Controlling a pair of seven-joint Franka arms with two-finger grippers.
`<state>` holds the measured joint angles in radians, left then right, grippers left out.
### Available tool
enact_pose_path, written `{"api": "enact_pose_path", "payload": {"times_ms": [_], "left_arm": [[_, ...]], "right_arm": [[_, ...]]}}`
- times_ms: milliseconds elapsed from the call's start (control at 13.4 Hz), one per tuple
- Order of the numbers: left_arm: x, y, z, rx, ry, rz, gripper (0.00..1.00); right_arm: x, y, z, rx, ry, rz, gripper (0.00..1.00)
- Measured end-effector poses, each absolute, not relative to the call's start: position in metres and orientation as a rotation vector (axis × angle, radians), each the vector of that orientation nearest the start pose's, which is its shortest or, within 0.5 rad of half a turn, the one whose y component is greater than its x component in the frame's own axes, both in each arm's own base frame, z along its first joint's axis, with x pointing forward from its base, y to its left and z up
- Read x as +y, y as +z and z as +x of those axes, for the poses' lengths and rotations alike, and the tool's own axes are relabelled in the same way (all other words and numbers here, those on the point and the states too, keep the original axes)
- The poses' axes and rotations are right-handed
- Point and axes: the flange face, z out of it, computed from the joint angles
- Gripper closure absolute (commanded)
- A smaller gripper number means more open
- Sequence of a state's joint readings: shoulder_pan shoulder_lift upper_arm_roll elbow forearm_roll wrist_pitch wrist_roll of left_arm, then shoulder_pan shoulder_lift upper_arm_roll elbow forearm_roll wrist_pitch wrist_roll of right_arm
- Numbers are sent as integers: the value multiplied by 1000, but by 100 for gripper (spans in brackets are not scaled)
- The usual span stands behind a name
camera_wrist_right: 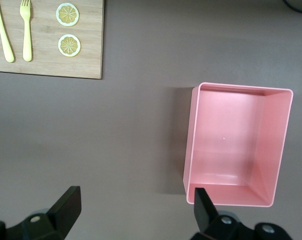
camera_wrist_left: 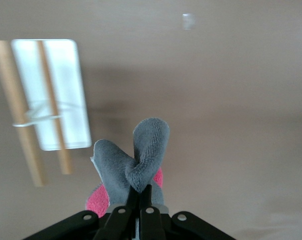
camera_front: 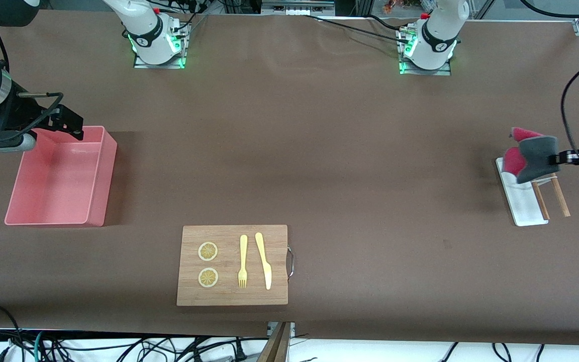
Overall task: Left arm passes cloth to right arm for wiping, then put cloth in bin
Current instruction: 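Lift the cloth off the sticks and carry it toward the middle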
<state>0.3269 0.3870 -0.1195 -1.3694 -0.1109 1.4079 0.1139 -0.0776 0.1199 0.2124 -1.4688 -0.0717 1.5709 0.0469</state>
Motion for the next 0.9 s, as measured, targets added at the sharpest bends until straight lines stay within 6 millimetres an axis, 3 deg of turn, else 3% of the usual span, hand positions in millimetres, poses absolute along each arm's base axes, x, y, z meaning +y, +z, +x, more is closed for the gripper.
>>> {"api": "enact_pose_path", "payload": {"times_ms": [224,523,896], "left_arm": [[43,483,631,-263,595,-3336,100],[-104,488,636,-533,649,-3332,100],[-274,445,638,-938,612,-3330,100]], "right_arm": [[64,606,587,-139,17,-3186,0],[64,606,587,-138,16,-3186,0],[64,604,588,-140,19,-3186,0]]}}
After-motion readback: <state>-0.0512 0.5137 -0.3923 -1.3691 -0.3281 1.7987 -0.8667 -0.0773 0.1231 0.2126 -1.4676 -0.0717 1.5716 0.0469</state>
